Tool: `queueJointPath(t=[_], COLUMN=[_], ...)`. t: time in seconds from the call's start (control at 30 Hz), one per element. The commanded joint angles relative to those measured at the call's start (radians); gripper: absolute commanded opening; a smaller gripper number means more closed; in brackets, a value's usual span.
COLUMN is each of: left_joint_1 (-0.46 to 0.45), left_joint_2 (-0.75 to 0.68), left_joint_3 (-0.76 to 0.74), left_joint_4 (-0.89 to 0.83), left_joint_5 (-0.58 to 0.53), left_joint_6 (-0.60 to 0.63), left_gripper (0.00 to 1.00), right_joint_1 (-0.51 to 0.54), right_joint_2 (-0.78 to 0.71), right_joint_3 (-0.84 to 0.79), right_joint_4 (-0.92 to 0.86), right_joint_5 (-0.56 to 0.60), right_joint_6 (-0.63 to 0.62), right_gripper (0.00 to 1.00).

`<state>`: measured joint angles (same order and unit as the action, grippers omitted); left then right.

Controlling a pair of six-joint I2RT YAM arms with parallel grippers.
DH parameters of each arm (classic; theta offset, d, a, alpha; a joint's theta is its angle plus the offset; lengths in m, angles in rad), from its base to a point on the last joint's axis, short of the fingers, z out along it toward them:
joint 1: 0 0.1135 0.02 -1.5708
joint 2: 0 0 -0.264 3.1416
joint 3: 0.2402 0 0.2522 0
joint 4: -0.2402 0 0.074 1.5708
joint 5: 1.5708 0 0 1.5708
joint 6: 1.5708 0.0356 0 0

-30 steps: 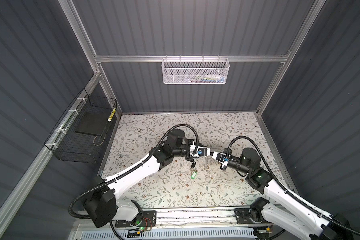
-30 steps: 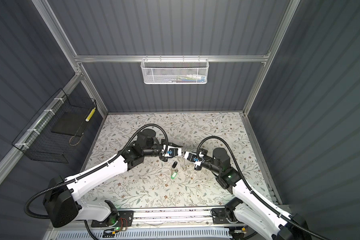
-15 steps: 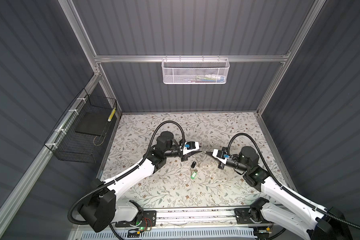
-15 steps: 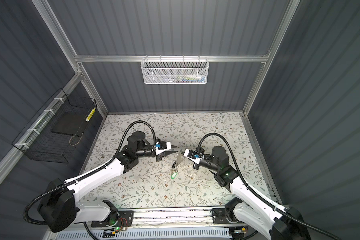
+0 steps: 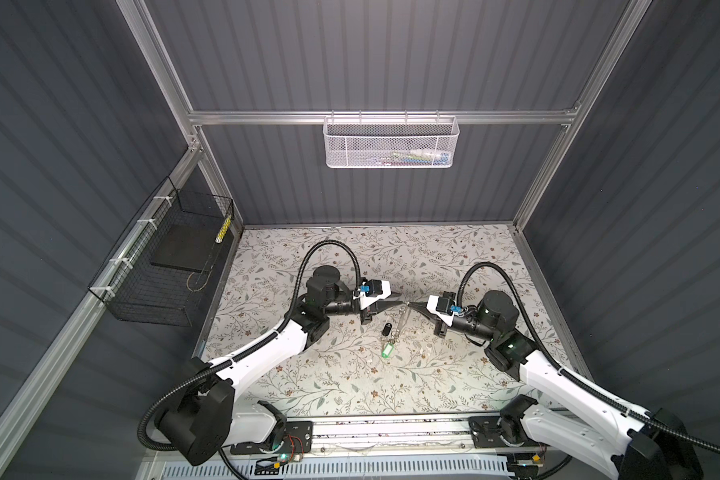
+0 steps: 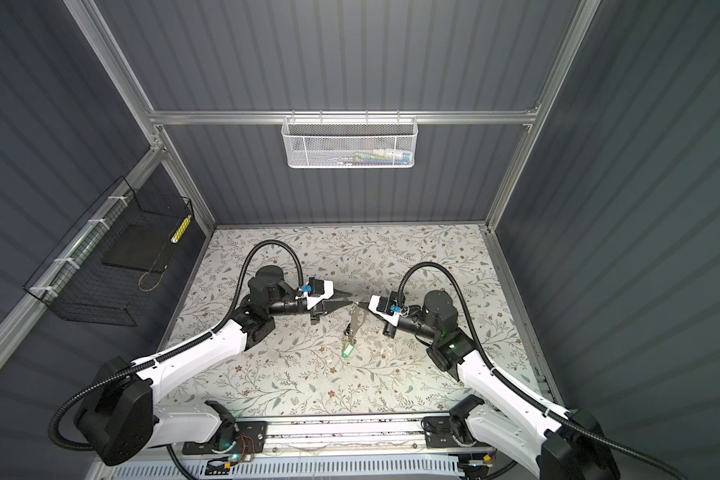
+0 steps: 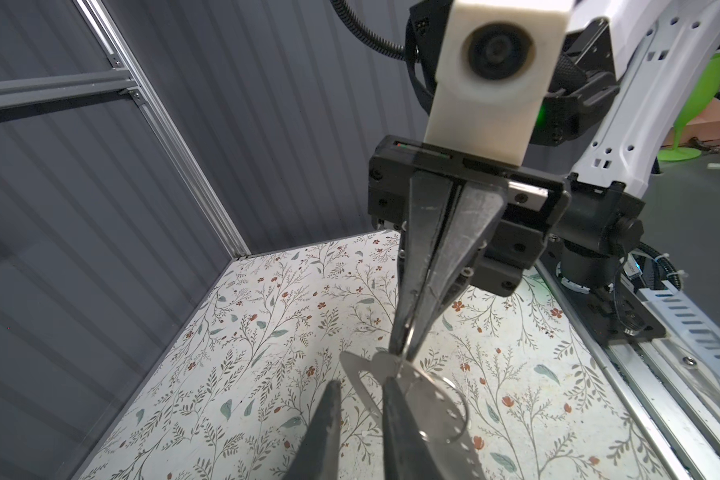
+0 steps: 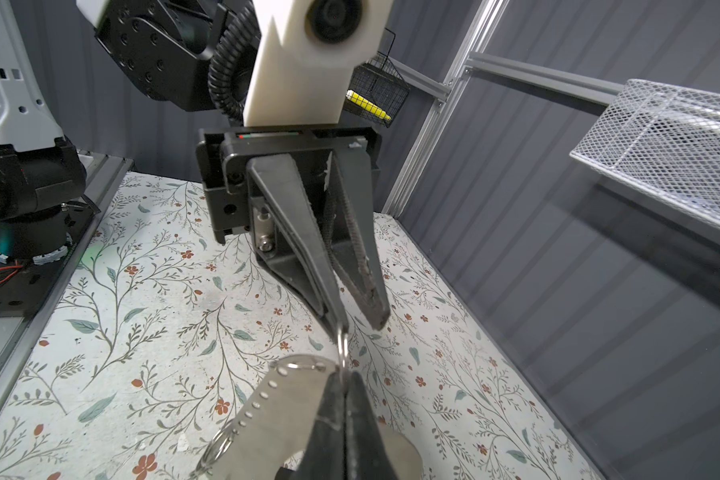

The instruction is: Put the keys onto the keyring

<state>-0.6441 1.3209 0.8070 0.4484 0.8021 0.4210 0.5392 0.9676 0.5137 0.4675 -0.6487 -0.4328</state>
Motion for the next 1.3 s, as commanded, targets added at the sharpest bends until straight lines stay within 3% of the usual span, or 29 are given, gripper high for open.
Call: queueJointPath(t=[0.0,0.5,0.8,1.27], left_joint_1=[0.003,0.003,0.003,0.003], left_joint_2=[0.014,0.035,0.035,0.04], left_joint_3=[0.033,0.066,0.07,0.085], left_joint_4=[-0.033,-0.031,-0.028,-0.043], left_joint_5=[0.067,0.108,0.119,0.138], left_joint_6=[0.009,0.013,0.011,0.02], left_gripper=[0.2,0.17,0.09,0.11], right_joint_1=[-0.004,-0.004,-0.004,-0.004], right_joint_2=[0.003,0.028,0.033,0.04], right_joint_3=[0.034,0.045,0.044,0.042], right_joint_4=[0.059,0.059,0.057,0.052], right_joint_5=[-0.016,-0.068,-0.081,-0.094], right_joint_6=[0.035,0.044,0.04,0.037], right_gripper=[0.04,0.03,0.03,0.03])
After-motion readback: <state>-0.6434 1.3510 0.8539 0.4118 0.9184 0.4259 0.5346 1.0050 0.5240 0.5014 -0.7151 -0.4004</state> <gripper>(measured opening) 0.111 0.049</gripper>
